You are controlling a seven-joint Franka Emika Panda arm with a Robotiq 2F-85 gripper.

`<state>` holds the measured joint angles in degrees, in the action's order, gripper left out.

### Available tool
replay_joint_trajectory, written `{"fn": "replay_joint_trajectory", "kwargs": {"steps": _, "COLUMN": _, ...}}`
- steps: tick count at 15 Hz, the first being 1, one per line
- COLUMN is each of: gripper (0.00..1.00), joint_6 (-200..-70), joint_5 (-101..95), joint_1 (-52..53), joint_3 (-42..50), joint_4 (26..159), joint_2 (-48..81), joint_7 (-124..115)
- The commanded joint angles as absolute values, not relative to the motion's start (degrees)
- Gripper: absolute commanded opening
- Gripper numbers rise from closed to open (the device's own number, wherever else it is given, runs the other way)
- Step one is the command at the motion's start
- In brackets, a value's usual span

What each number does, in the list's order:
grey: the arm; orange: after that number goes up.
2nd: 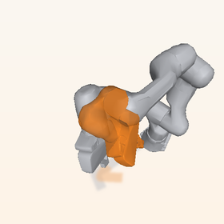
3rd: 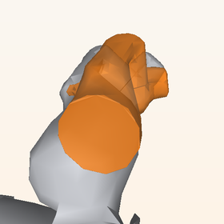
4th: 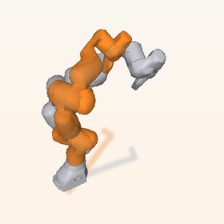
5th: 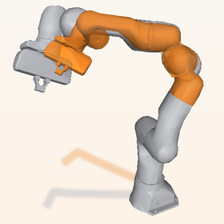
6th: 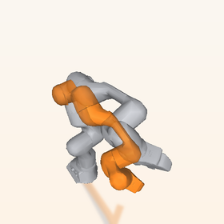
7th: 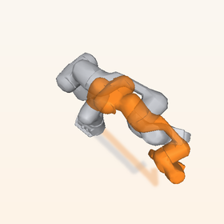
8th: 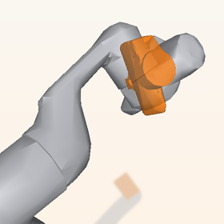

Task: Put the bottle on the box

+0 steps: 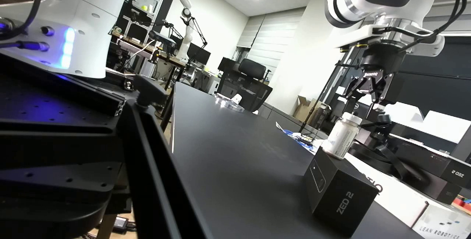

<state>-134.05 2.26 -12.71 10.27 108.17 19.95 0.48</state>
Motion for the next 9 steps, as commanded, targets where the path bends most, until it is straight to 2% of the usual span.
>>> {"fn": "replay_joint_trajectory", "kwargs": {"steps": 1, "gripper": 1.0, "joint_6": -131.5, "joint_5": 3.8, "joint_1": -13.9, "joint_3": 10.1, "joint_4": 105.4, "joint_2": 19.5, "joint_7": 1.7}}
{"fn": "replay_joint_trajectory", "kwargs": {"steps": 9, "gripper": 1.0, "joint_6": -132.6, "joint_5": 3.5, "joint_1": -14.0, "joint_3": 10.2, "joint_4": 106.2, "joint_2": 18.5, "joint_7": 3.5}}
